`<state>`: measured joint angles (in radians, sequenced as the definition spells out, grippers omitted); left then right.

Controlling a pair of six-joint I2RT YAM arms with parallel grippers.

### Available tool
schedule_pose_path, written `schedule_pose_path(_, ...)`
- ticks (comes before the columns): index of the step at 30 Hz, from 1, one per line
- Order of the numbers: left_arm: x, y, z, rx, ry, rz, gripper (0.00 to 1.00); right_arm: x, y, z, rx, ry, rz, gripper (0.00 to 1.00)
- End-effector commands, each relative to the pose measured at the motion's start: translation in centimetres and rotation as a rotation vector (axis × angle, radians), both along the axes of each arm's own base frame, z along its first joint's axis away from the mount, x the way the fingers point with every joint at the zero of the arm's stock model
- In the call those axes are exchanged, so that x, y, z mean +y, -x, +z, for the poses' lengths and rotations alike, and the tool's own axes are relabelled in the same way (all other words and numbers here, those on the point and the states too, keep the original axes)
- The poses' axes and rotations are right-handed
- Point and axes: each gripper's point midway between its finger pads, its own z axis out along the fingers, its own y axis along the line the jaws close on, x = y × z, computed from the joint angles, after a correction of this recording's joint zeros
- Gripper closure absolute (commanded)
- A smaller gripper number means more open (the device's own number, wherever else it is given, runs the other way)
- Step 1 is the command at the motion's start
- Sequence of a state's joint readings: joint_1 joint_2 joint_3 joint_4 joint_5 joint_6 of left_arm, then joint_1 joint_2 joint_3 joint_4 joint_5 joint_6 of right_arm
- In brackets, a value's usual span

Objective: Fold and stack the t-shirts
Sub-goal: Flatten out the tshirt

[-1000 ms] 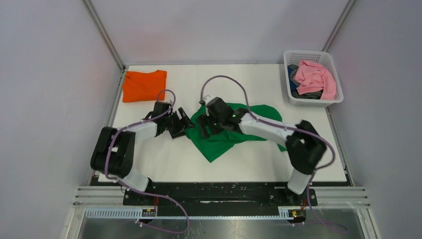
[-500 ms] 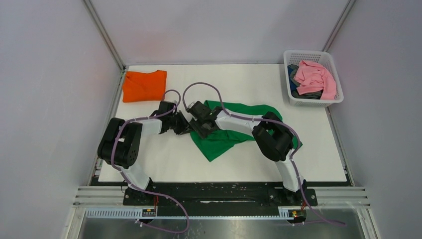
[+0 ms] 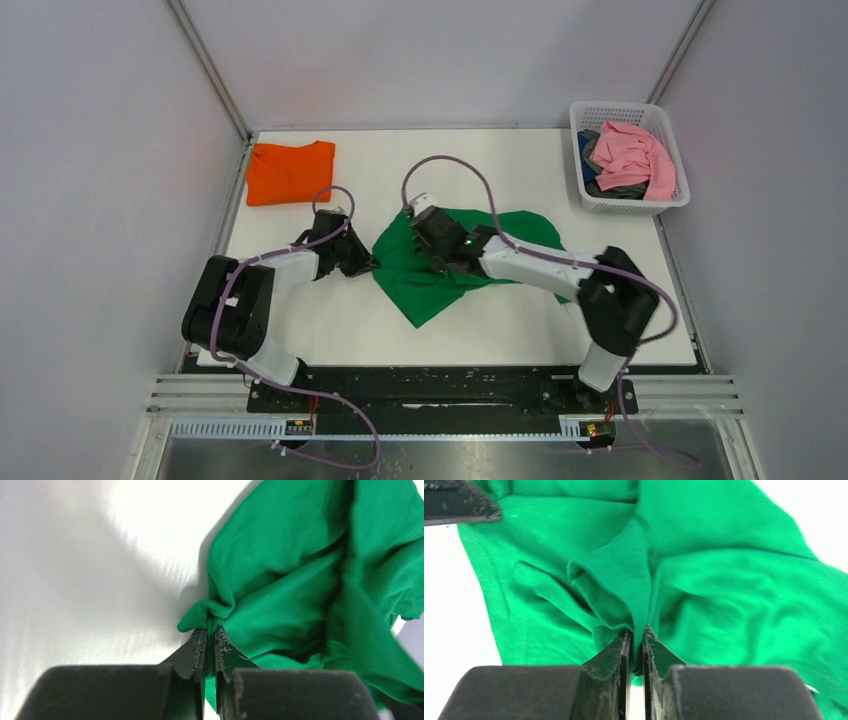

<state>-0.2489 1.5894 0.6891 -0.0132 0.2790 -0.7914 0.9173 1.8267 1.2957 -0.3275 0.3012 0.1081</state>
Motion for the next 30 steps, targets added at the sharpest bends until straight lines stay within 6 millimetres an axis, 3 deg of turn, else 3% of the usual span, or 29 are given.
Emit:
schedule_pose_path(1, 2.6, 0.0, 0.6, -0.05, -0.105, 0.104, 1.0, -3.0, -0.9, 6.0, -0.21, -0.166, -0.178, 1.0)
schedule_pose_path(4, 3.4, -0.4, 2.6, -0.113, -0.127, 0.135, 1.0, -6.3, -0.3, 8.8, -0.309, -0.218, -0.265, 1.0)
schedule_pose_path(8, 5.4, -1.0, 6.9, -0.228, -0.201, 0.199, 1.0, -11.1, 0.5, 14.6, -0.467, -0.286, -0.359, 0.99)
schedule_pose_path(11, 6.7, -1.0, 12.1, -0.355, -0.225, 0.254, 1.0, -14.2, 2.1, 20.4, -0.582, -0.417, -0.388, 0.98)
schedule_pose_path(15, 7.5, 0.6, 21.6, -0.598, -0.18, 0.286, 1.0, -16.8, 5.1, 27.5, -0.691, -0.606, -0.327, 1.0)
schedule_pose_path(20, 8.5, 5.5, 33.1, -0.881, -0.082, 0.308, 1.0, -19.1, 9.7, 36.0, -0.765, -0.781, -0.192, 1.0)
schedule_pose_path(23, 8.7, 9.8, 40.3, -1.071, 0.002, 0.275, 1.0, -19.7, 13.0, 41.9, -0.794, -0.888, -0.053, 1.0)
schedule_pose_path(25, 8.3, 13.0, 44.6, -1.194, 0.067, 0.221, 1.0, -19.3, 15.4, 44.5, -0.777, -0.94, 0.066, 1.0)
schedule_pose_path(30, 7.8, 19.6, 51.7, -1.408, 0.173, 0.102, 1.0, -18.1, 21.8, 49.9, -0.702, -1.075, 0.379, 1.0)
